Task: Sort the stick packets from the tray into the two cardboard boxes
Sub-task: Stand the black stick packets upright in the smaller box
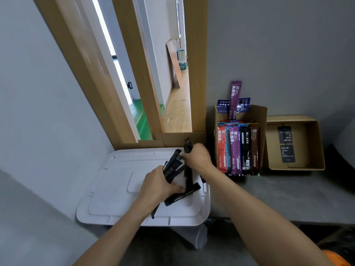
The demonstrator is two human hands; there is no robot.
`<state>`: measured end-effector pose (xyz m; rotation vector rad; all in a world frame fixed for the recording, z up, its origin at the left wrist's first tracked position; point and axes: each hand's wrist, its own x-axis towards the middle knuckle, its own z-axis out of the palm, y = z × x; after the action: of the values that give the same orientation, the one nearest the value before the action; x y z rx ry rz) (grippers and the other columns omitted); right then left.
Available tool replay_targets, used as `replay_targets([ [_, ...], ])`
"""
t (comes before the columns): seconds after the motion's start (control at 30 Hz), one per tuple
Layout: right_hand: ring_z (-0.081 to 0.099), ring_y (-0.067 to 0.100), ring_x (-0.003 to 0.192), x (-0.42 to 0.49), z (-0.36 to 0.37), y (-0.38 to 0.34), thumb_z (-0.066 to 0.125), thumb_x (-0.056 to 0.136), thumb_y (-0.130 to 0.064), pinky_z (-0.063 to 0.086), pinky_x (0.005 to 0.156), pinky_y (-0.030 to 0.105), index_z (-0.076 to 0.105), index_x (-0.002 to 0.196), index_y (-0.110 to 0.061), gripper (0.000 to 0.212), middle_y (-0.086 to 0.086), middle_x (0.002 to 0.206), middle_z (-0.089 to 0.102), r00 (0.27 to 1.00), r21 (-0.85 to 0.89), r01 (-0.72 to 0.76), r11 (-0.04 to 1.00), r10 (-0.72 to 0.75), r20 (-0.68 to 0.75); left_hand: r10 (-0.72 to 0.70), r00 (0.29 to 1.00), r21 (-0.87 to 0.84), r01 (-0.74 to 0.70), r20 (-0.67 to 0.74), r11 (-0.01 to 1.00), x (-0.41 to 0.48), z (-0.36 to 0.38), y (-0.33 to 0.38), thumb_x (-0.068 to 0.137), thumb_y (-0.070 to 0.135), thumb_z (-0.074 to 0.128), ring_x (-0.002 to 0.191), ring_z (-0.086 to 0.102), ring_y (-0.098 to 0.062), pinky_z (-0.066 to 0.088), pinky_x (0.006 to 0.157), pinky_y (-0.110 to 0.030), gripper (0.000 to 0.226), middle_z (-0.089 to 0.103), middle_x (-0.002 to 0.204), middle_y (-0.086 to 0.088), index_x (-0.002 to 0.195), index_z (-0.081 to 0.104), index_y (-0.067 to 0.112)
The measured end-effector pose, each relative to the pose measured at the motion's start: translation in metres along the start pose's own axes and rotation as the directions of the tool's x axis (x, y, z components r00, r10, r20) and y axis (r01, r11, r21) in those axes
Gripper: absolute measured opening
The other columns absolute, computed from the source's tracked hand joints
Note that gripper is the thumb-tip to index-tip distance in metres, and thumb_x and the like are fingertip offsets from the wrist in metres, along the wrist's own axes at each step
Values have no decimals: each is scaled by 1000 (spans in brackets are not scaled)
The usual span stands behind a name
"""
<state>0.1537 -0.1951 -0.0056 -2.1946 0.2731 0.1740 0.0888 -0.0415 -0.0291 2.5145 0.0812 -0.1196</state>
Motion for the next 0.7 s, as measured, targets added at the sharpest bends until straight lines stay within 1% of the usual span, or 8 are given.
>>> replay_targets([
  [0.1,62,24,73,-3,-7,1,65,97,-32,49,62,33,56,74,-14,31,3,75,60,997,-12,60,998,-60,-52,35,999,-3,-35,30,999,-5,2,1,44,59,91,73,66,-5,54,64,-29,62,72,74,12,87,59,29],
  [0.17,65,27,81,-9,-12,1,61,99,-36,51,68,34,62,84,-10,31,6,82,64,994,-109,88,990,-95,-58,68,997,21,-69,37,997,-8,3,1,49,53,90,72,66,-7,56,65,-32,56,70,74,11,86,57,28],
  [0.37,68,27,87,-18,-11,5,73,92,-32,60,76,40,65,98,-10,24,7,95,68,994,-229,94,969,-104,-36,113,993,3,-113,31,994,-12,4,-5,68,36,83,76,66,-8,55,64,-28,34,70,81,9,91,60,26],
  [0.47,68,27,88,-17,-6,5,66,97,-30,60,76,41,66,101,-10,20,7,96,69,994,-226,102,969,-105,-5,77,996,-165,-83,-39,983,-15,-1,-9,75,20,84,63,64,-1,43,53,-13,25,68,70,7,82,61,22],
  [0.53,67,28,97,-18,-2,8,62,97,-21,59,81,41,68,107,-10,15,9,107,69,996,-297,88,951,-89,8,9,998,-305,-30,-69,952,-13,-9,-14,77,14,84,53,60,-3,44,52,-15,26,64,61,4,74,58,15],
  [0.57,66,29,103,-19,2,10,61,97,-17,59,85,40,68,112,-10,18,11,114,68,997,-361,74,930,-73,18,-23,998,-372,-3,-65,928,-11,-14,-17,78,14,84,54,62,-7,48,55,-21,26,65,61,1,73,58,11],
  [0.63,64,31,114,-24,9,13,63,98,-15,54,87,39,65,122,-8,25,12,124,64,998,-501,63,863,-50,40,-49,998,-496,27,-30,868,-9,-21,-19,81,16,82,71,74,-19,58,64,-36,23,75,74,-6,80,64,2],
  [0.7,63,30,116,-29,16,15,64,98,-13,53,85,38,61,129,-7,31,12,127,64,998,-568,58,821,-36,49,-58,998,-612,50,7,789,-9,-22,-18,89,8,75,85,78,-27,60,65,-38,14,78,80,-11,82,66,-1],
])
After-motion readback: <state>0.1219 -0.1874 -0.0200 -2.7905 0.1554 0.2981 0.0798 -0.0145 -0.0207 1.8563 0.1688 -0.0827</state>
